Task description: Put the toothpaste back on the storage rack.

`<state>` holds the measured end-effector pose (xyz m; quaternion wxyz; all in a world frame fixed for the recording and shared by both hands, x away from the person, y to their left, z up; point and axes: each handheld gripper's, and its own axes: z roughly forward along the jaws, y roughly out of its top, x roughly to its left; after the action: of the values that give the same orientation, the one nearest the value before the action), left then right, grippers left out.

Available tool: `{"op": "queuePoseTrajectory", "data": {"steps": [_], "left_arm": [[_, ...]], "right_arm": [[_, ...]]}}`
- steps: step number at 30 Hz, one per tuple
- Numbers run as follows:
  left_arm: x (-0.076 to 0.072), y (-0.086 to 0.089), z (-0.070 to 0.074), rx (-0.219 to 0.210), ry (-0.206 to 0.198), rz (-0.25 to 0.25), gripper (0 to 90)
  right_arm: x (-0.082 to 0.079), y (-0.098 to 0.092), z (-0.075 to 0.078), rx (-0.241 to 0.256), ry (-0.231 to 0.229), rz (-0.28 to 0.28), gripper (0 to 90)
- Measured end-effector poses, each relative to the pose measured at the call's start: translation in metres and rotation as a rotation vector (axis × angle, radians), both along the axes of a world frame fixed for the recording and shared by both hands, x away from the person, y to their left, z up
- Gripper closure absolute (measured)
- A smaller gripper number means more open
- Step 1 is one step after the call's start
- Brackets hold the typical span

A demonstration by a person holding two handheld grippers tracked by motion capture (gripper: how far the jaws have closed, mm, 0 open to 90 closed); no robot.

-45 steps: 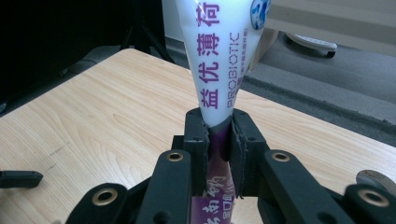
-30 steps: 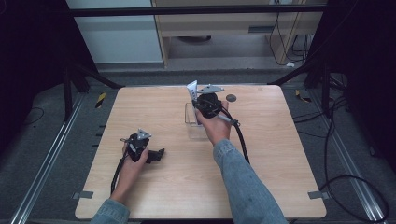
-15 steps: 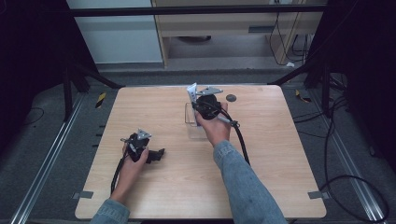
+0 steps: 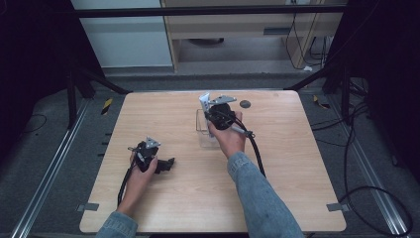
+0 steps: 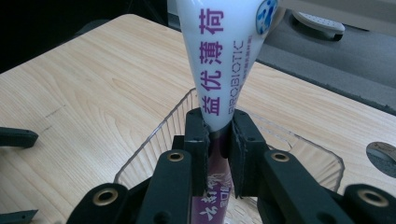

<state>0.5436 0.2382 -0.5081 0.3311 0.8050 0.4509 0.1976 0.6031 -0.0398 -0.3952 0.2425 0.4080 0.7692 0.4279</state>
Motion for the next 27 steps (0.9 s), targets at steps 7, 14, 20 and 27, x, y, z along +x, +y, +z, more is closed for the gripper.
{"op": "queuePoseTrajectory", "data": {"steps": [7,14,20,27], "left_arm": [[0.0000,0.0000,0.0000,0.000,0.000,0.000,0.0],[0.0000,0.0000,0.0000,0.000,0.000,0.000,0.0],[0.0000,0.0000,0.0000,0.000,0.000,0.000,0.0],[0.0000,0.0000,0.0001,0.001,0.000,-0.001,0.0]], "right_arm": [[-0.0003,0.0009,-0.0028,-0.020,0.014,0.000,78.7],[0.0001,0.0036,-0.0060,-0.036,0.027,0.002,78.7],[0.0010,0.0047,-0.0076,-0.040,0.034,0.004,78.8],[0.0029,0.0088,-0.0085,-0.053,0.047,0.003,78.7]]}}
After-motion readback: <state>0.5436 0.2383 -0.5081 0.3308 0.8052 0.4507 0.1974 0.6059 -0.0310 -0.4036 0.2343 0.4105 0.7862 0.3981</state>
